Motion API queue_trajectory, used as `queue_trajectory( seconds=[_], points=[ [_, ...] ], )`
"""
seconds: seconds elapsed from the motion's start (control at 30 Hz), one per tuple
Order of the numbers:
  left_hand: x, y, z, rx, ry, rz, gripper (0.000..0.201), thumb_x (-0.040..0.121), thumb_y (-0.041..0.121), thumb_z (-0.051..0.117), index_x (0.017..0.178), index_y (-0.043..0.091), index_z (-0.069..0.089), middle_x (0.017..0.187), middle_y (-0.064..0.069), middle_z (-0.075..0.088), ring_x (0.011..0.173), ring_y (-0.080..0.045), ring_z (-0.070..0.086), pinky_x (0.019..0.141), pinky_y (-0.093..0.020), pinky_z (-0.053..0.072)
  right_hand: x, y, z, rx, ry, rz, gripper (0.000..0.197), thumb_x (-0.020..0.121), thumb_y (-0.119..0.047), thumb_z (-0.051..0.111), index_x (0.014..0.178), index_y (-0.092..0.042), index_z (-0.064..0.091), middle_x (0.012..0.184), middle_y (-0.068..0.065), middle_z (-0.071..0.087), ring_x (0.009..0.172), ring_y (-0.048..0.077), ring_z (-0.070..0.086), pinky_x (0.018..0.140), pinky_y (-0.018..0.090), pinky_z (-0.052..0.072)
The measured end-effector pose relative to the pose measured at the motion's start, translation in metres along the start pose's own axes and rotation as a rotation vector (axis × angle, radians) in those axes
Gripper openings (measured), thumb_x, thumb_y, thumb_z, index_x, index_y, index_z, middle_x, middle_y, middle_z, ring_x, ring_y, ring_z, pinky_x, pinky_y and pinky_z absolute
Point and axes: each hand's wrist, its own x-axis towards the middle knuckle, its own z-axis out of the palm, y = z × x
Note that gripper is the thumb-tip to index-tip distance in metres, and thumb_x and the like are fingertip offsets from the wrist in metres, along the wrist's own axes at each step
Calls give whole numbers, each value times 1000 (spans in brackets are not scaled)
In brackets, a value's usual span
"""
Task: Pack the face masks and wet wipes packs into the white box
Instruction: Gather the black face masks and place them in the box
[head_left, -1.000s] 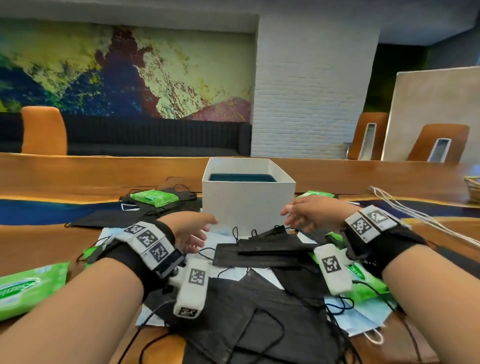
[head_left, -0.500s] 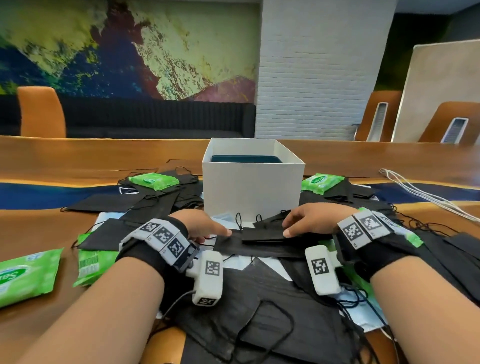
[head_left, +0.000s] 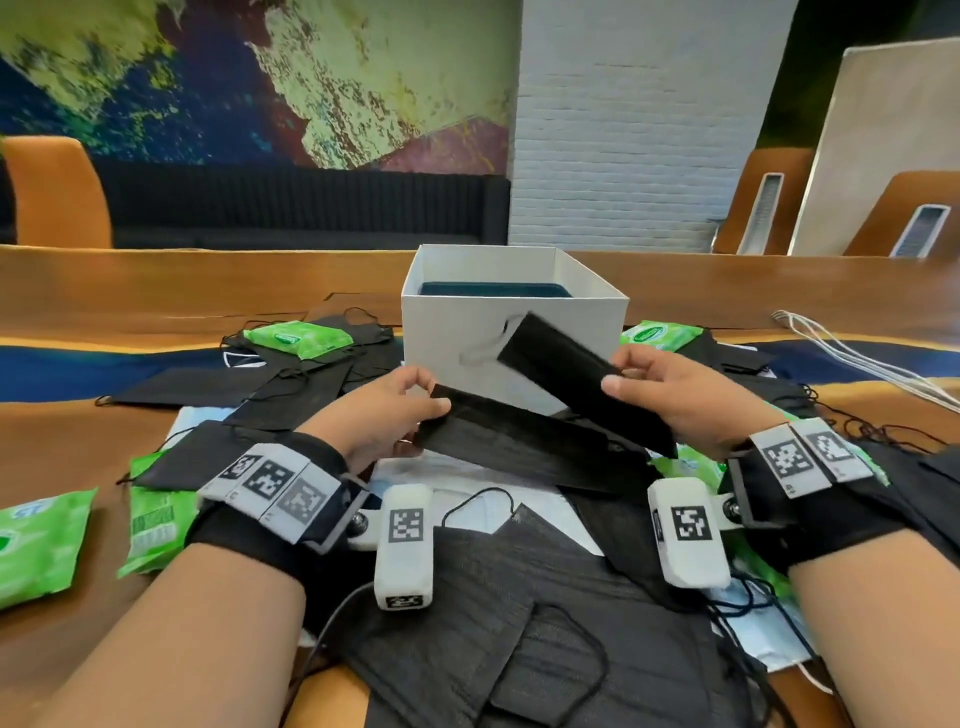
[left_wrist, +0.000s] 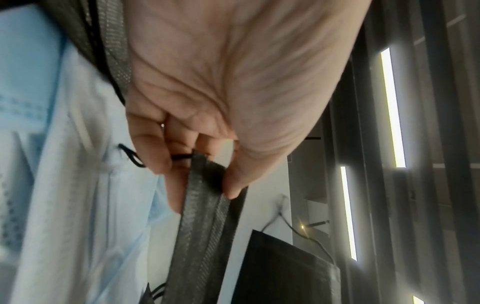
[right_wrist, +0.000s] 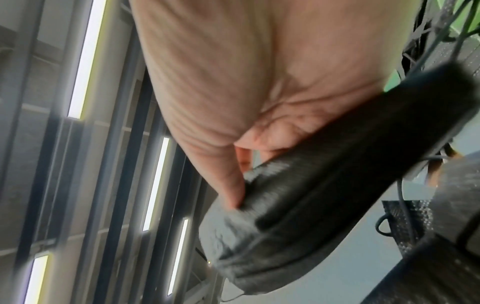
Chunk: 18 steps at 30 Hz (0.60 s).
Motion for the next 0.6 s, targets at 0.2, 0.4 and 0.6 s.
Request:
queue_trajectory(
  seconds=[0.2, 0.4, 0.6],
  points=[
    [-5, -6, -5, -169, -11, -43, 33, 94, 8, 57, 117, 31, 50, 95, -8, 53, 73, -21, 52, 61, -34, 48, -6, -7, -8, 447, 220, -217, 33, 57, -39, 75, 77, -23, 54, 76, 0, 69, 65, 15, 67, 57, 31, 57],
    [-5, -8, -6, -187, -20, 22, 35, 90, -2, 59, 111, 25, 56, 81, -7, 56, 74, -18, 58, 60, -29, 50, -15, -16, -11, 499, 306, -317, 11, 59, -35, 69, 67, -31, 64, 73, -9, 67, 67, 5, 65, 61, 23, 55],
    [-5, -8, -7, -181, -106, 53, 39, 88, -10, 55, 105, 24, 60, 82, -7, 61, 76, -15, 60, 61, -22, 54, -8, -7, -1, 410, 222, -145, 15, 60, -33, 70, 71, -24, 65, 72, -1, 70, 61, 10, 65, 60, 24, 54]
  ],
)
